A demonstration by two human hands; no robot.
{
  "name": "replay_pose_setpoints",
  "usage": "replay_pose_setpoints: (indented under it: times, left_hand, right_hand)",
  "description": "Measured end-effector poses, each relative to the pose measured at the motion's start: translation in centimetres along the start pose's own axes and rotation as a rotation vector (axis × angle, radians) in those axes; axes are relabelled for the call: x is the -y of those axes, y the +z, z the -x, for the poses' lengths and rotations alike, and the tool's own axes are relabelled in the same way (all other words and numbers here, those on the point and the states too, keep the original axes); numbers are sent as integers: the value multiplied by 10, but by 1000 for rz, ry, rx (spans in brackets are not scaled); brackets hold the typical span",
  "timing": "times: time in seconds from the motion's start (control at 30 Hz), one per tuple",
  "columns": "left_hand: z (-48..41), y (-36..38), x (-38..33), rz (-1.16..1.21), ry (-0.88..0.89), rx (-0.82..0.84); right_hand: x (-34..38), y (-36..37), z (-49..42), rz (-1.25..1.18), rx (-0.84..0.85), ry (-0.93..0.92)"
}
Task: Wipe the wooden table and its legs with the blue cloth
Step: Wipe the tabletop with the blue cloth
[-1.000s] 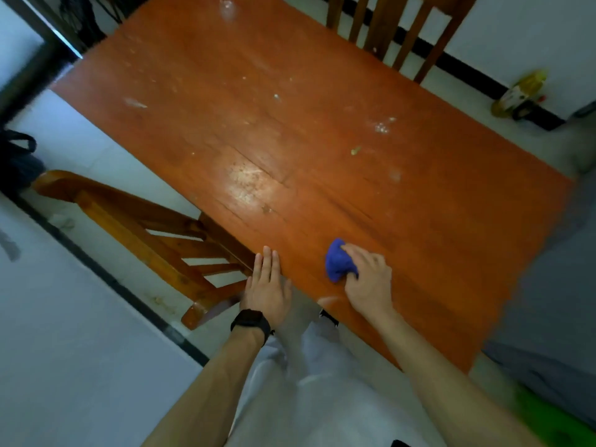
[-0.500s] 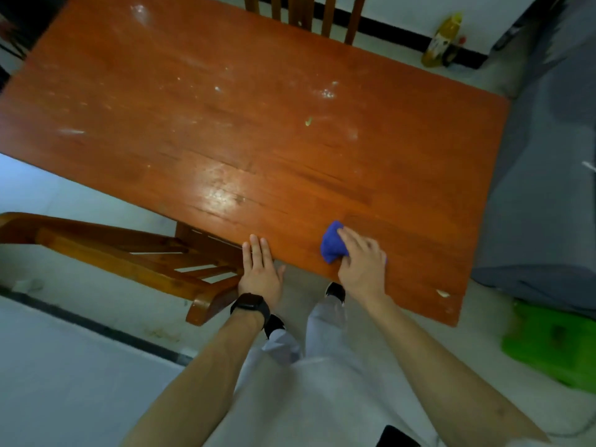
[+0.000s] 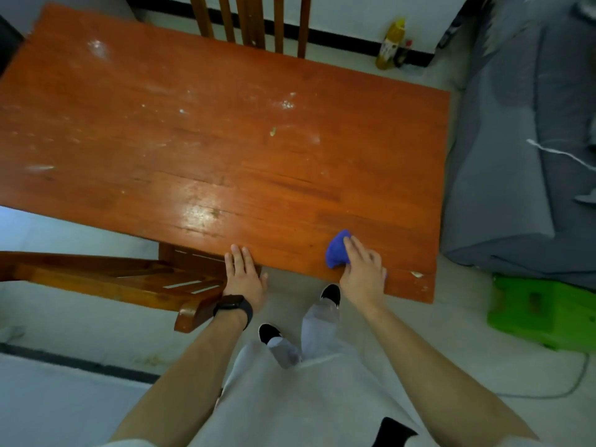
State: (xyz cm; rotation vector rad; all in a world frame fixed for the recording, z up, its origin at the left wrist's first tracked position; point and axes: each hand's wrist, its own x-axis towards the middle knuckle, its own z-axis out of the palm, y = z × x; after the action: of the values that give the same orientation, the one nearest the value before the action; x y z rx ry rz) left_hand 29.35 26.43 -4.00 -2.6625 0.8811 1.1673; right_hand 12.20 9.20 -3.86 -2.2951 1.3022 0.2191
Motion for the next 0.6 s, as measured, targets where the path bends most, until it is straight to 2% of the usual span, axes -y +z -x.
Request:
replay_pose_setpoints:
  times: [0.13,0.2,0.33,0.5,0.6]
  left_hand:
    - [2,-6,-6,-25,-57,29]
    - [0,-10,-11,52,-90,26]
    - [-13,-31,-25,155,-35,-110]
    - [-49,-67,-41,149,-41,-128]
    - [-79,-91,-40,133,-61,-127]
  right_hand:
    - [12,21,31,-157,306,-315]
    - [16,9,27,-237,405,-313]
    - [10,-34,-26,-434,151,-172]
    - [-12,-97,-145,-406,-103,-112]
    - [-20,-123,-215,-350,-174,-64]
